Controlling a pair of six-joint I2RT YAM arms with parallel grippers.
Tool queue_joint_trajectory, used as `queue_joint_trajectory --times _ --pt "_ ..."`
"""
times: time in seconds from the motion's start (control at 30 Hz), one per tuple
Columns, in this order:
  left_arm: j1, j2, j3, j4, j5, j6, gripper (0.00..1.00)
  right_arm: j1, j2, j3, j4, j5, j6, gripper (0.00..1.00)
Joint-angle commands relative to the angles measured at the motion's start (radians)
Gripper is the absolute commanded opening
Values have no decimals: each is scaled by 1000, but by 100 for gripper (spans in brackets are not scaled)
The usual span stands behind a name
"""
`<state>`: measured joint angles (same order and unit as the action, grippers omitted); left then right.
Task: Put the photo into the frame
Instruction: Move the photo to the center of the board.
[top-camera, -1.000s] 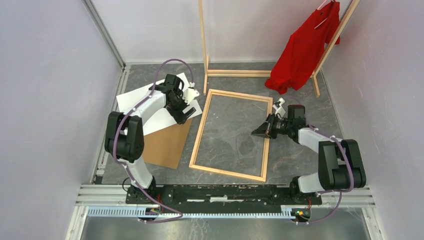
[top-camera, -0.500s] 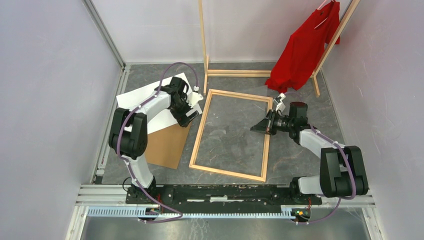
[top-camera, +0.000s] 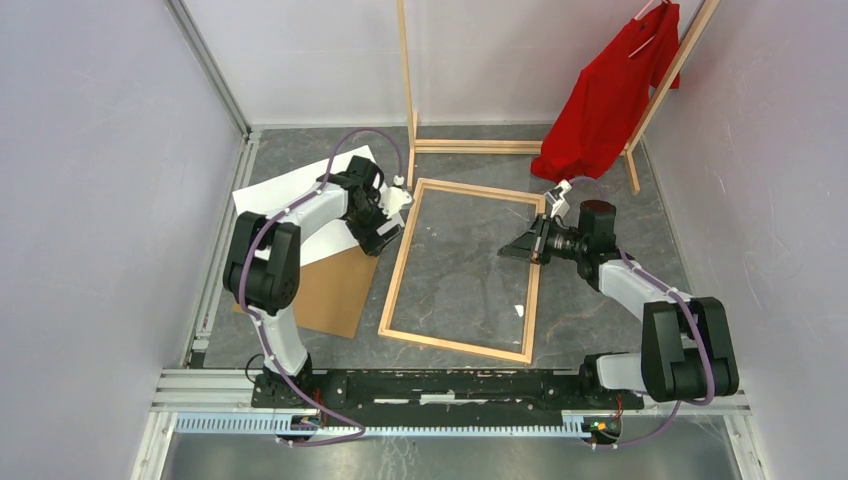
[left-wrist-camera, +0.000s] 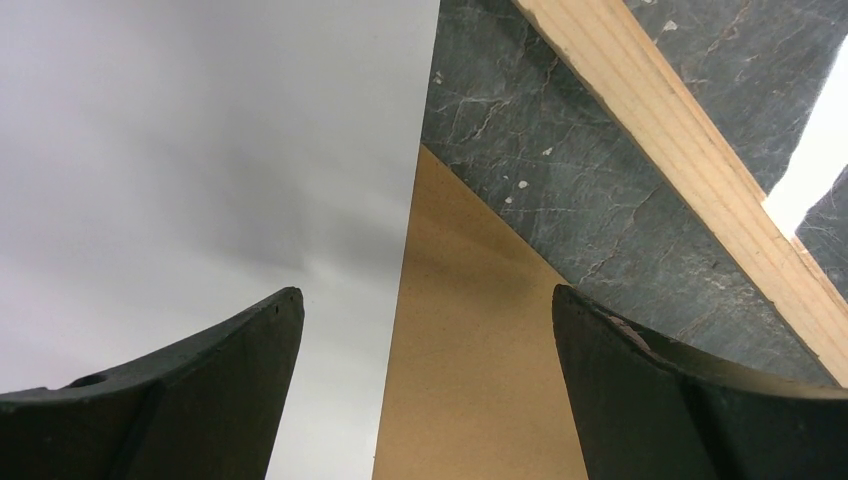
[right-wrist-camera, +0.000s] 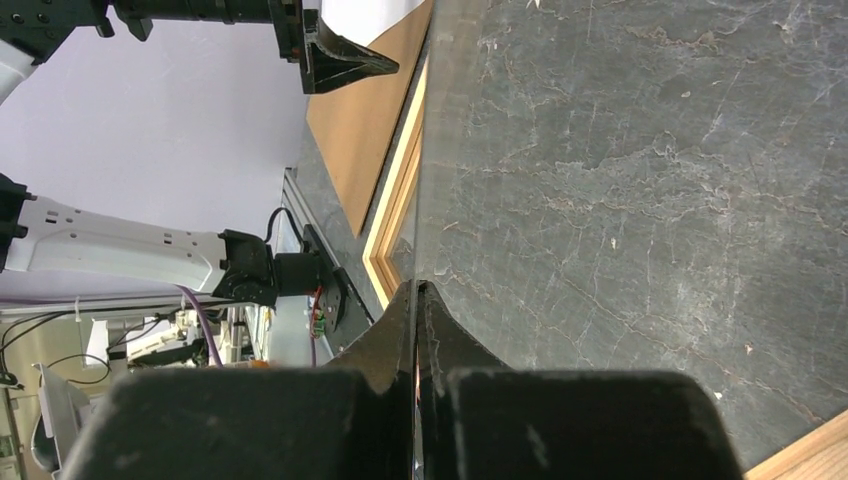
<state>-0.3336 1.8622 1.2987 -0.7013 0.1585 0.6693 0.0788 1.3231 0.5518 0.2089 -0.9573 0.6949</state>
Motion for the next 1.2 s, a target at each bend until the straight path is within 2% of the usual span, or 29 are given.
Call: queue_joint_trajectory --times 0.0,0.23,0.57,0.8,1.17 --pt "-7 15 37 19 -8 5 100 5 23 21 36 21 14 0" --pt "-17 12 34 19 -10 7 100 4 96 32 -49 62 8 0" --pt "-25 13 28 26 -14 12 100 -1 117 34 -64 81 9 0" --pt "-37 18 13 40 -16 14 100 -1 205 90 -290 131 -98 0" --pt "-47 20 4 51 -19 21 100 -1 257 119 -310 150 -102 0"
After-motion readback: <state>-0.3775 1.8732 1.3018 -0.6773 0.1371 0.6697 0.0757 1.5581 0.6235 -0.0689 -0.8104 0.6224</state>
